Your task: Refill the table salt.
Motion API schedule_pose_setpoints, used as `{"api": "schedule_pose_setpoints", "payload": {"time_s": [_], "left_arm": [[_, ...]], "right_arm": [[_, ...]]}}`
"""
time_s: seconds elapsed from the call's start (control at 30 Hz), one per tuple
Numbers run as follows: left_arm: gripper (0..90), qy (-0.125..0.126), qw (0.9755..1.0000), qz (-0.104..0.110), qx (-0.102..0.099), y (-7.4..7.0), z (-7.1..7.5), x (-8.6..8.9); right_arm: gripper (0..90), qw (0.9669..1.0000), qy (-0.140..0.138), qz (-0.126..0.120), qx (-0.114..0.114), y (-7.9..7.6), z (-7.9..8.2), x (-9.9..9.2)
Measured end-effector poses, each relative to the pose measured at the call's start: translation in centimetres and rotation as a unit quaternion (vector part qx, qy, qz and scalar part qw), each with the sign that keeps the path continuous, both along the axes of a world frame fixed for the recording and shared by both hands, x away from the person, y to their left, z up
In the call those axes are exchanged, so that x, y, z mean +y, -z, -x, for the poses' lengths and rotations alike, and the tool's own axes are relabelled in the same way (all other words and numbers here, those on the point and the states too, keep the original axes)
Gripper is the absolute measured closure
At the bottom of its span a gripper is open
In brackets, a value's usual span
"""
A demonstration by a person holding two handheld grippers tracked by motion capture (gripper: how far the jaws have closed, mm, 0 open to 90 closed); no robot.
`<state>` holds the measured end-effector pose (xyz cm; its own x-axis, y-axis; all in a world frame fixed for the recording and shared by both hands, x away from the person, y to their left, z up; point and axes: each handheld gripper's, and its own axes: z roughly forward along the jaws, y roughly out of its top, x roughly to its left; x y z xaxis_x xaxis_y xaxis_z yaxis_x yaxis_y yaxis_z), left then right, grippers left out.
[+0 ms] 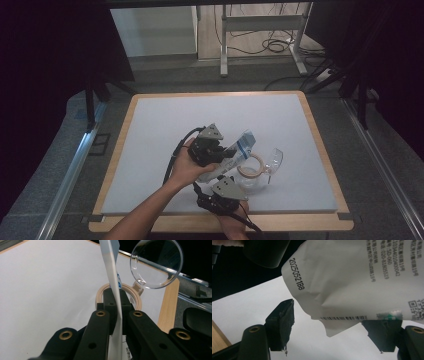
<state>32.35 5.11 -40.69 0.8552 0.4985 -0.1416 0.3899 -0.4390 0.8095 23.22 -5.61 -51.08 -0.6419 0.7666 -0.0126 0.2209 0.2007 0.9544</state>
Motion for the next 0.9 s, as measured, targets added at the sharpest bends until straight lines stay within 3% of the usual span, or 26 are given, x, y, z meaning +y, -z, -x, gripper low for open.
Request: {"api": "schedule_pose_setpoints", "payload": {"time_s": [0.33,0.7,0.9], "left_arm": [[89.7,0.003,0.9999,-0.009,0.005,0.0,-0.2,-0.2],[89.7,0.011,0.9995,-0.030,0.007,-0.8,-0.6,-0.8],[89.7,0.015,0.9989,-0.044,0.009,-1.1,-0.9,-1.2]], "right_arm": [[29.0,1.0000,0.000,-0.001,0.002,-0.1,-0.1,0.0],[31.7,0.9998,0.009,-0.011,-0.016,-0.4,-0.1,-0.1],[31.9,0.9994,0.014,-0.030,-0.010,-0.4,-0.3,-0.1]]}}
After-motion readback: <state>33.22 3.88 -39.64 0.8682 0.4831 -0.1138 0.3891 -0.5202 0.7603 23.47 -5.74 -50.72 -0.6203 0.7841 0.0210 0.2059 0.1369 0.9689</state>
